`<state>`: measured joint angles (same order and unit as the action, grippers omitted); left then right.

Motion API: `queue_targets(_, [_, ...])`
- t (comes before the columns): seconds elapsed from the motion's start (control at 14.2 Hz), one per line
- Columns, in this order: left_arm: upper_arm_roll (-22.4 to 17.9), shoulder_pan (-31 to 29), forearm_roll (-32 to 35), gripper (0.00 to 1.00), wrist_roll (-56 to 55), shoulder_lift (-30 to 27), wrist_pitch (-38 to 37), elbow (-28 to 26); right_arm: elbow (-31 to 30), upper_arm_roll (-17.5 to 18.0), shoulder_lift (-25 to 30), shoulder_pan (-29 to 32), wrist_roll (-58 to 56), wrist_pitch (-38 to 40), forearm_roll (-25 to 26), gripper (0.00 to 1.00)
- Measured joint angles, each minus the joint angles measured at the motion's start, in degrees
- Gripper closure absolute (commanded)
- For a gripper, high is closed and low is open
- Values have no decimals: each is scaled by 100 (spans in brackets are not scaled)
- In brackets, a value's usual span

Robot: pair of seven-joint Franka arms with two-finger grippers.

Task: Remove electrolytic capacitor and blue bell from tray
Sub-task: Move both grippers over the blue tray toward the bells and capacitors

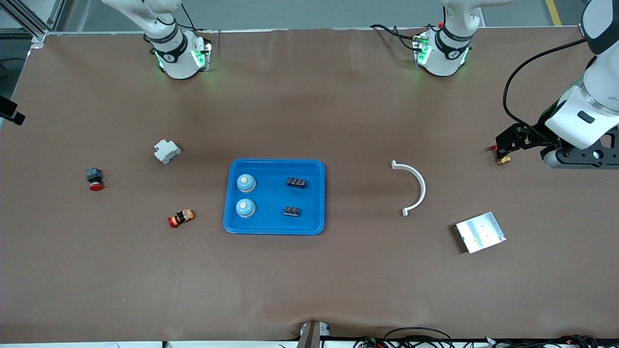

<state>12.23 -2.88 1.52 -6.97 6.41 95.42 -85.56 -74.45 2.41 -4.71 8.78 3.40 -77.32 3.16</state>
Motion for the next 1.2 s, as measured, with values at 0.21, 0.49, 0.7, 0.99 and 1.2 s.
queue_targets(0.21, [0, 0, 0, 0, 0, 0, 0, 1, 0, 1, 1, 0, 0, 4, 0, 0])
queue_targets(0.49, [5, 0, 0, 0, -11, -1, 2, 13, 0, 26, 2, 0, 0, 8, -2, 0])
queue_targets(0.7, [74, 7, 0, 0, -632, -1, -26, -43, 0, 28, 3, 0, 0, 9, -2, 0])
queue_targets(0.99, [417, 29, 0, 0, -2350, 3, -44, -201, 3, 22, 4, 0, 0, 10, -1, 0])
queue_targets(1.2, [503, 86, 0, 0, -3110, 36, -45, -267, 16, -12, 14, 2, 0, 11, -1, 0])
